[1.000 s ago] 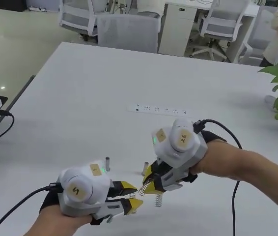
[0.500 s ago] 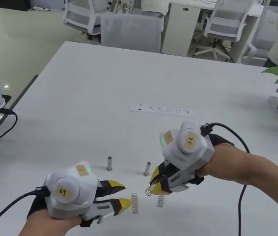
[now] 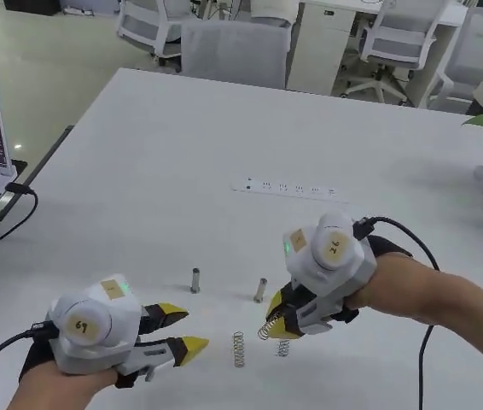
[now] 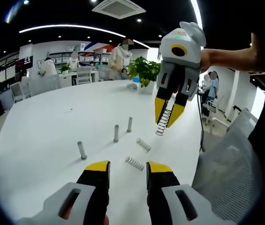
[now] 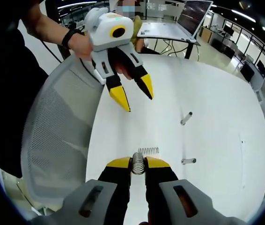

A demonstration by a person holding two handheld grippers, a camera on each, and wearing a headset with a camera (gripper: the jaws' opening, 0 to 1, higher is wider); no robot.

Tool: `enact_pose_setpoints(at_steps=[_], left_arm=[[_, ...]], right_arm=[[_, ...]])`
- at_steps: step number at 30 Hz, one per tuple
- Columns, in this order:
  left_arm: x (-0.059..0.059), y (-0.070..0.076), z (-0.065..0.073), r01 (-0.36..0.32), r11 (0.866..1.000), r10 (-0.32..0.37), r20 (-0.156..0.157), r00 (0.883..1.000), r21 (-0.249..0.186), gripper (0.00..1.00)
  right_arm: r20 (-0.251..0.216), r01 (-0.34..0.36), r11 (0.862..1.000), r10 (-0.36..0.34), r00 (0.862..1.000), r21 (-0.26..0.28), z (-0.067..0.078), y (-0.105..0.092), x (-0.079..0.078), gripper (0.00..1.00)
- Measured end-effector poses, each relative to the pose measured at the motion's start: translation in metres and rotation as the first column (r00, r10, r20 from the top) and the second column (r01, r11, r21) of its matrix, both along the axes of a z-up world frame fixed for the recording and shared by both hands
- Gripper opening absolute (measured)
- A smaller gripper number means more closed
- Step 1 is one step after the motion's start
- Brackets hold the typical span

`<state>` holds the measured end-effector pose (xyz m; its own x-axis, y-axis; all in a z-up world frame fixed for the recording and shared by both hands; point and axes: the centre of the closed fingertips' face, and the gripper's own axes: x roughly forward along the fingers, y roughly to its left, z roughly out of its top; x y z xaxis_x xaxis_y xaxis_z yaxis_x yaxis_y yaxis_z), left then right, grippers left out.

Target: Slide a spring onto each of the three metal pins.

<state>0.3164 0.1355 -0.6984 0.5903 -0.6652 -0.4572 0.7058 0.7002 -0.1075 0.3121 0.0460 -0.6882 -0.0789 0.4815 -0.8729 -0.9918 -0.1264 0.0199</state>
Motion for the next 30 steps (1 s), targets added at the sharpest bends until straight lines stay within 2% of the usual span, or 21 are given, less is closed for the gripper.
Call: enact_pose_setpoints(at_steps=[7,18,22,30], left_arm=[[-0.004,0.011,-0.004,-0.027,1.0,0.028,-0.014,1.0,0.007,0.29],[-0.011,0.035,-0.01,-0.091,0.996,0.091,-0.031,0.995,0.011,0.35],[-0.014,0.043,-0.013,-0.109,0.994,0.109,-0.035,0.993,0.022,0.39],[-0.016,0.055,-0.012,-0.14,0.99,0.14,-0.034,0.989,0.021,0.39]], right_arm=[[0.004,0.025,1.0,-0.025,1.0,0.001,-0.002,0.0,0.004,0.08],[0.01,0.046,0.999,-0.046,0.999,-0.003,-0.004,0.002,0.011,0.08],[0.009,0.051,0.999,-0.051,0.999,-0.003,-0.006,0.006,0.013,0.08],[0.009,0.046,0.999,-0.046,0.999,-0.006,-0.01,0.017,0.018,0.08]])
